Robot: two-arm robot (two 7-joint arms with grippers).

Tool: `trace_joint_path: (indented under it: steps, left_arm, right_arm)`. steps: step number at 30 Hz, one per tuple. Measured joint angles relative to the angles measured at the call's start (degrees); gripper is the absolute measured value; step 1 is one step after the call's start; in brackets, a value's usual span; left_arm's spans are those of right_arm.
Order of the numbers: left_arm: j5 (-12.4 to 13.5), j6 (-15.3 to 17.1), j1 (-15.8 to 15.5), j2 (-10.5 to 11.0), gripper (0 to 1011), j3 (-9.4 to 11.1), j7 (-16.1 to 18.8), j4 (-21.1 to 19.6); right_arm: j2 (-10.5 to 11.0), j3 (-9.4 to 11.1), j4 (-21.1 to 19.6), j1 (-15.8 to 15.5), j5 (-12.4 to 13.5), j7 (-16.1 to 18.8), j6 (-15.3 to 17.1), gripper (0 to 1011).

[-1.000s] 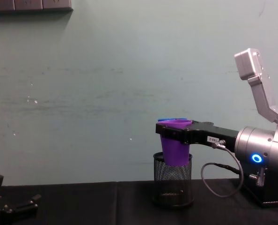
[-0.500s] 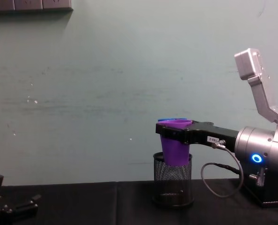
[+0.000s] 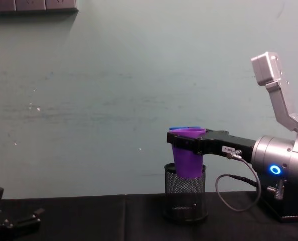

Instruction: Pick up one cup with a gripper and tap it against the other cup.

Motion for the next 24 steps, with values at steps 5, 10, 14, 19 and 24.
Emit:
trace_joint_path:
  steps: [5, 10, 14, 19, 24]
  left_arm:
    - [0.0, 0.0, 0.0, 0.0, 1000, 0.0, 0.0, 0.0]
    - [0.0, 0.0, 0.0, 0.0, 1000, 0.0, 0.0, 0.0]
    - [0.0, 0.0, 0.0, 0.0, 1000, 0.0, 0.0, 0.0]
    - [0.0, 0.0, 0.0, 0.0, 1000, 0.0, 0.0, 0.0]
    - [0.0, 0.0, 0.0, 0.0, 1000, 0.0, 0.0, 0.0]
  right_arm:
    - [0.0, 0.0, 0.0, 0.0, 0.0, 0.0, 0.0, 755]
    - [0.0, 0.0, 0.0, 0.0, 0.0, 0.0, 0.0, 755]
    - [0.0, 0.0, 0.0, 0.0, 0.0, 0.0, 0.0, 755]
    - [0.0, 0.0, 0.0, 0.0, 0.0, 0.0, 0.0, 755]
    - [0.0, 0.0, 0.0, 0.0, 0.0, 0.0, 0.0, 755]
